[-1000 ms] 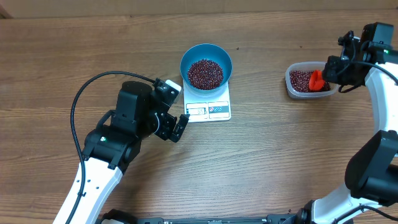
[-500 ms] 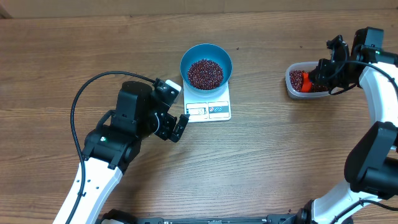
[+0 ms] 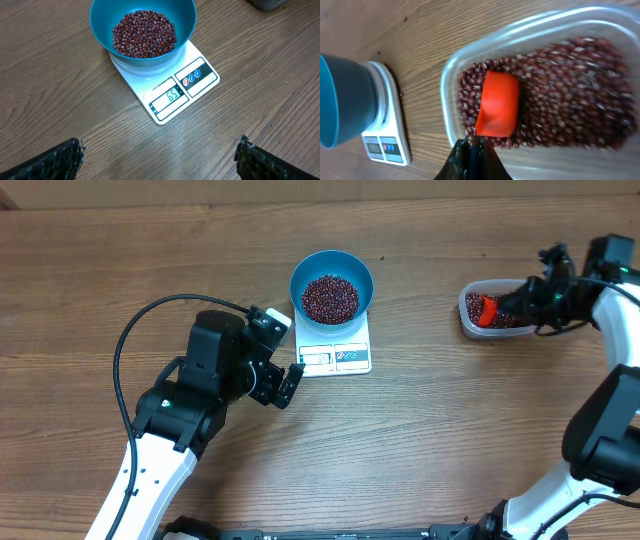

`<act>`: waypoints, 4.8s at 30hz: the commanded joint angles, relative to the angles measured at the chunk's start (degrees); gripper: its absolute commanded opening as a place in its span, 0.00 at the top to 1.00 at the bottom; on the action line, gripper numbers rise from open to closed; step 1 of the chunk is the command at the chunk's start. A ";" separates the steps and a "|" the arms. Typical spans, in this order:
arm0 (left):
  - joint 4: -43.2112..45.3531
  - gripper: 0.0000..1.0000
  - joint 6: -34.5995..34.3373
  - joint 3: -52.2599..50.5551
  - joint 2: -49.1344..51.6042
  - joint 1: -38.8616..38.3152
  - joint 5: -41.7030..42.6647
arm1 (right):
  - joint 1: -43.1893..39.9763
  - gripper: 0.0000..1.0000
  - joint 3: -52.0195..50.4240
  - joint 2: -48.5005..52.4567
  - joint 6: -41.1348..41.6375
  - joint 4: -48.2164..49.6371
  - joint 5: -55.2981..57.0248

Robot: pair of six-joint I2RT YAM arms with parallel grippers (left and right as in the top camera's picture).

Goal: Scoop item into bowl and weigh 150g on scale
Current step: 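Scoop a third load of beans with the right gripper, then carry the filled scoop with the right gripper over the bowl, then tilt the scoop with the right gripper to pour beans into the bowl, then move the scoop with the right gripper back toward the bean tub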

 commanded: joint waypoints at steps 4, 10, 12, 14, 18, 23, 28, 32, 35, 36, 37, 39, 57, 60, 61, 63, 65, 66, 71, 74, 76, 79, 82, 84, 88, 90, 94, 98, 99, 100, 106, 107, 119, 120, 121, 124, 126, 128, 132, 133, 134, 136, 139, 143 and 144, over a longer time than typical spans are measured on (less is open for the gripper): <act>0.04 0.01 -0.55 1.29 -0.11 -0.11 -0.37 | -6.10 0.96 -0.94 1.14 1.29 -0.59 -10.19; 0.04 0.00 -0.55 1.29 -0.13 -0.11 -0.37 | -11.41 0.96 -0.94 1.14 1.22 -0.96 -15.19; 0.04 0.00 -0.55 1.29 -0.11 -0.11 -0.37 | -12.72 0.96 -0.94 1.14 1.18 -1.03 -17.90; 0.04 0.00 -0.55 1.29 -0.13 -0.11 -0.37 | -13.68 0.96 -0.94 1.14 1.01 -1.16 -20.28; 0.04 0.00 -0.55 1.29 -0.11 -0.11 -0.37 | -14.05 0.96 -0.94 1.14 0.98 -1.31 -22.45; 0.04 0.00 -0.55 1.29 -0.11 -0.11 -0.37 | -14.05 0.96 -0.94 1.14 0.98 -1.46 -25.18; 0.04 0.00 -0.55 1.29 -0.13 -0.11 -0.37 | -14.05 0.96 -0.94 1.14 0.79 -1.51 -28.50; 0.04 0.00 -0.55 1.29 -0.13 -0.11 -0.37 | -13.94 0.96 -0.94 1.14 0.55 -1.55 -33.14; 0.04 0.00 -0.55 1.29 -0.13 -0.11 -0.37 | -13.60 0.96 -0.94 1.14 0.57 -1.55 -35.98; 0.04 0.01 -0.55 1.29 -0.11 -0.11 -0.37 | -13.27 0.96 -0.94 1.14 0.57 -1.55 -36.83; 0.04 0.00 -0.55 1.29 -0.13 -0.11 -0.37 | -12.90 0.96 -0.94 1.14 0.61 -1.55 -37.27; 0.04 0.00 -0.55 1.29 -0.11 -0.11 -0.37 | -11.69 0.96 -0.94 1.14 0.61 -1.57 -37.90; 0.04 0.00 -0.55 1.29 -0.11 -0.11 -0.37 | 12.22 0.96 0.72 1.14 16.02 13.77 -37.94; 0.04 0.00 -0.55 1.29 -0.13 -0.11 -0.37 | 16.26 0.96 1.75 1.14 20.98 18.34 -35.12; 0.04 0.01 -0.55 1.29 -0.13 -0.11 -0.37 | 17.42 0.96 2.12 1.14 22.10 19.32 -33.79; 0.04 0.00 -0.55 1.29 -0.13 -0.11 -0.37 | 19.96 0.96 3.06 1.14 24.13 20.87 -30.14; 0.04 0.00 -0.55 1.29 -0.11 -0.11 -0.37 | 21.99 0.96 4.24 1.14 24.87 21.00 -26.88; 0.04 0.00 -0.55 1.29 -0.11 -0.11 -0.37 | 22.99 0.96 4.92 1.14 24.92 20.98 -25.18; 0.04 0.01 -0.55 1.29 -0.11 -0.11 -0.37 | 28.26 0.96 9.18 0.96 23.43 19.19 -14.60; 0.04 0.00 -0.55 1.29 -0.13 -0.11 -0.37 | 31.56 0.96 12.72 0.96 19.50 14.97 -5.01; 0.04 0.01 -0.55 1.29 -0.11 -0.11 -0.37 | 34.32 0.96 15.37 0.96 15.87 11.26 4.11; 0.04 0.00 -0.55 1.29 -0.11 -0.11 -0.37 | 37.94 0.96 17.94 0.96 11.93 7.82 13.81; 0.04 0.01 -0.55 1.29 -0.11 -0.11 -0.37 | 41.83 0.96 19.17 0.92 8.83 6.51 23.32; 0.04 0.00 -0.55 1.29 -0.11 -0.11 -0.37 | 44.22 0.96 19.34 0.92 6.86 6.47 28.83; 0.04 0.01 -0.55 1.29 -0.13 -0.11 -0.37 | 49.05 0.96 19.34 0.92 3.54 6.49 40.28; 0.04 0.01 -0.55 1.29 -0.11 -0.11 -0.37 | 50.88 0.96 19.34 0.92 3.54 6.51 45.90; 0.04 0.00 -0.55 1.29 -0.13 -0.11 -0.37 | 53.24 0.96 19.34 0.92 2.91 6.71 52.26; 0.04 0.01 -0.55 1.29 -0.11 -0.11 -0.37 | 53.51 0.96 19.34 0.92 2.05 6.75 52.00; 0.04 0.01 -0.55 1.29 -0.13 -0.11 -0.37 | 53.51 0.96 19.34 0.92 2.08 6.73 51.95; 0.04 0.00 -0.55 1.29 -0.11 -0.11 -0.37 | 53.51 0.96 19.34 0.92 2.05 6.71 51.52; 0.04 0.00 -0.55 1.29 -0.11 -0.11 -0.37 | 52.89 0.96 19.34 -0.96 2.12 6.84 44.72; 0.04 0.00 -0.55 1.29 -0.13 -0.11 -0.37 | 52.57 0.96 19.34 -1.57 2.14 6.88 43.54; 0.04 0.00 -0.55 1.29 -0.13 -0.11 -0.37 | 41.64 0.96 19.34 -12.04 2.78 2.10 26.32; 0.04 0.00 -0.55 1.29 -0.11 -0.11 -0.37 | 39.78 0.96 19.34 -13.11 2.78 1.09 24.41; 0.04 0.00 -0.55 1.29 -0.11 -0.11 -0.37 | 38.05 0.96 19.34 -13.99 2.75 0.13 22.97; 0.04 0.01 -0.55 1.29 -0.11 -0.11 -0.37 | 31.82 0.96 19.34 -16.22 2.75 -3.21 20.02; 0.04 0.01 -0.55 1.29 -0.11 -0.11 -0.37 | 27.23 0.96 19.34 -17.11 2.75 -5.64 19.82; 0.04 0.01 -0.55 1.29 -0.11 -0.11 -0.37 | 23.06 0.96 19.34 -17.31 2.73 -7.85 19.85; 0.04 0.00 -0.55 1.29 -0.11 -0.11 -0.37 | 14.05 0.96 18.73 -16.72 2.62 -11.76 20.06; 0.04 0.00 -0.55 1.29 -0.13 -0.11 -0.37 | 12.50 0.96 18.47 -16.39 2.49 -11.96 20.04; 0.04 0.00 -0.55 1.29 -0.13 -0.11 -0.37 | 10.80 0.96 17.86 -15.98 2.49 -11.89 20.06; 0.04 0.00 -0.55 1.29 -0.13 -0.11 -0.37 | 8.35 0.96 16.57 -15.04 2.49 -11.67 20.04; 0.04 0.00 -0.55 1.29 -0.11 -0.11 -0.37 | 5.77 0.96 14.58 -12.74 2.23 -11.98 20.04; 0.04 0.01 -0.55 1.29 -0.11 -0.11 -0.37 | 5.07 0.96 12.81 -8.94 1.60 -12.04 20.02; 0.04 0.01 -0.55 1.29 -0.11 -0.11 -0.37 | 5.07 0.96 12.61 -8.07 0.90 -12.11 20.04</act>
